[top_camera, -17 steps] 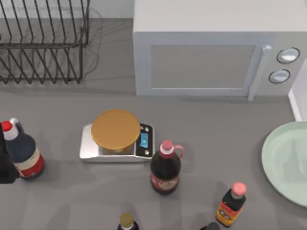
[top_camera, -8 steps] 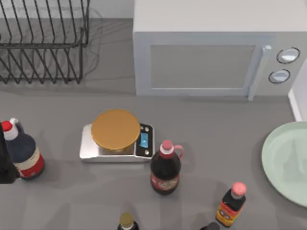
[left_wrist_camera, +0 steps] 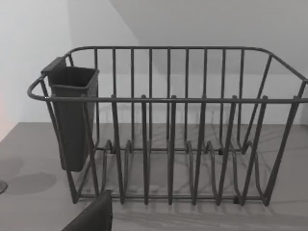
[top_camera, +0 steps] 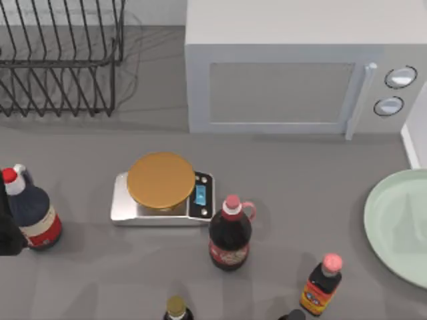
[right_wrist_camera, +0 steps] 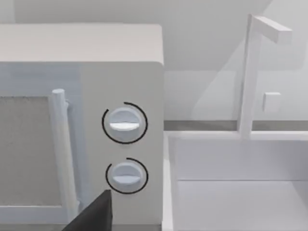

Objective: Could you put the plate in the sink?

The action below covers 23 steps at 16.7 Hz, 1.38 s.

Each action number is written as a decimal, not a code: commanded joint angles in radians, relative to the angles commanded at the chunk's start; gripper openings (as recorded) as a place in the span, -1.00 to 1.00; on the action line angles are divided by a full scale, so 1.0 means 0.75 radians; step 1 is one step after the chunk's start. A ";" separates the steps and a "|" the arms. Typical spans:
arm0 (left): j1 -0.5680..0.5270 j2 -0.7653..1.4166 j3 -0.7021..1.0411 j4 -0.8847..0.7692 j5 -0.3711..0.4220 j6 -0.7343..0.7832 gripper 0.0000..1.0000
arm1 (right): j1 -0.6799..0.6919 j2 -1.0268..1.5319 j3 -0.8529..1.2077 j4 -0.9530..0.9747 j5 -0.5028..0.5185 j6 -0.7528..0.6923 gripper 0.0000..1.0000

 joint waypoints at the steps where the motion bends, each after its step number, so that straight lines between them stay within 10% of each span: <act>1: 0.000 0.000 0.000 0.000 0.000 0.000 1.00 | 0.007 0.028 0.026 -0.022 0.000 0.008 1.00; 23: 0.000 0.000 0.000 0.000 0.000 0.000 1.00 | 0.462 2.246 1.600 -1.380 0.000 0.478 1.00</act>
